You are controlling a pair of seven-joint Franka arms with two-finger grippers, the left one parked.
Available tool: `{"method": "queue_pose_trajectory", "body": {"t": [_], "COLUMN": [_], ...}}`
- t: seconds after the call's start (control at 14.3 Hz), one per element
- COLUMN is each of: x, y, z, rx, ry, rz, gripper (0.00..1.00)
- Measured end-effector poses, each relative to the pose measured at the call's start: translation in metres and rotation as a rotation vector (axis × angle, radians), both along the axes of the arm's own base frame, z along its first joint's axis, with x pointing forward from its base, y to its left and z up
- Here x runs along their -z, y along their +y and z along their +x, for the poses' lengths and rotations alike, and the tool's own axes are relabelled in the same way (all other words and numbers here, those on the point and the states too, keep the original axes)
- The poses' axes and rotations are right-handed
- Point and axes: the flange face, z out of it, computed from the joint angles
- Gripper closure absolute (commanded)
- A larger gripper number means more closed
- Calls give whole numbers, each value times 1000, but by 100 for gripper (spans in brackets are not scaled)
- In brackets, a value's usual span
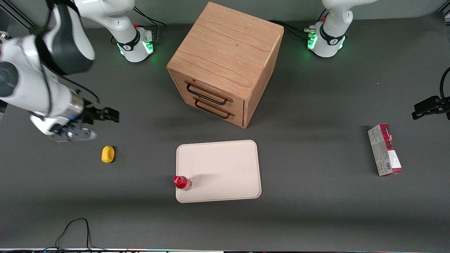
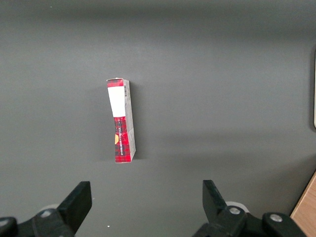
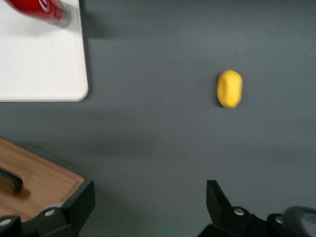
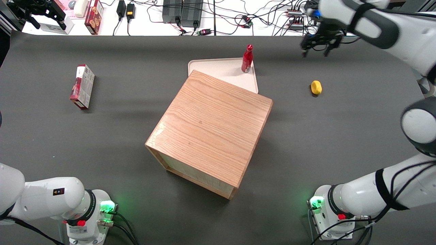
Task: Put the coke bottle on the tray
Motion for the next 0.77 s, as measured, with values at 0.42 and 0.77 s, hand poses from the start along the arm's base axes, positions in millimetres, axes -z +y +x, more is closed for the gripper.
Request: {"method": "queue_pose_trajectory", "body": {"t": [0.42,0.77], "x": [-60,-71], "y": [-35,-22], "z": [-17,-19], "rx": [36,11], "ry": [-19,-18], "rz": [13,16], "gripper": [0,0]}}
